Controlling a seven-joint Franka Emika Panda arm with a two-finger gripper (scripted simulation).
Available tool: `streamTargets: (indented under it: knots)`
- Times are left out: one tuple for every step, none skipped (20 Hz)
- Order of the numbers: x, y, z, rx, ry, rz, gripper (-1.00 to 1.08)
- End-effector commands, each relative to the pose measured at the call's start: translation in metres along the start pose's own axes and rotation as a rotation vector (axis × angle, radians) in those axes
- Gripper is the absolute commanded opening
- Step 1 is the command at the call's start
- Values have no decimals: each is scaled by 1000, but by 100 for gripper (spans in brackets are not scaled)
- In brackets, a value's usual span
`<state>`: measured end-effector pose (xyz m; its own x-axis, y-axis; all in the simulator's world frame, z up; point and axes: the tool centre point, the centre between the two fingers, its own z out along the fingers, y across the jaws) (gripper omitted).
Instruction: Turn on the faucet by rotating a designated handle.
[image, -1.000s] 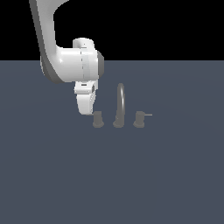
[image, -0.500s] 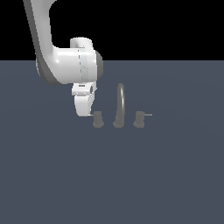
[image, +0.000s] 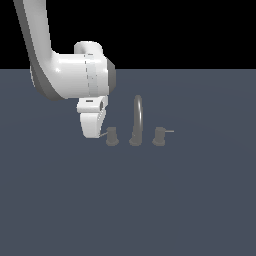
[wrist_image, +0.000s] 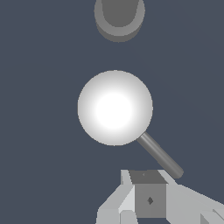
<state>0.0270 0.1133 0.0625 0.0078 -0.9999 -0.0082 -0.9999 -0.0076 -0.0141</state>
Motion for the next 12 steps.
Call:
streamTargets:
  knots:
    - [10,10,-1,-14,8,11,-100]
    - [0,3,0,-3,0,-1,-100]
    - [3,6,0,-4,1,0,-100]
    - [7,8,0,-5,1,1,-100]
    - [11,10,0,-6,2,2,-100]
    - [15,13,0,-7,3,3,-100]
    - [19,15,0,-8,4,4,-100]
    - [23,18,-1,-9,4,5,-100]
    - [27,20,-1,-10,5,6,-100]
    - [31,23,-1,-11,6,7,-100]
    - [35,25,-1,-12,6,8,-100]
    - [39,28,-1,-13,7,9,-100]
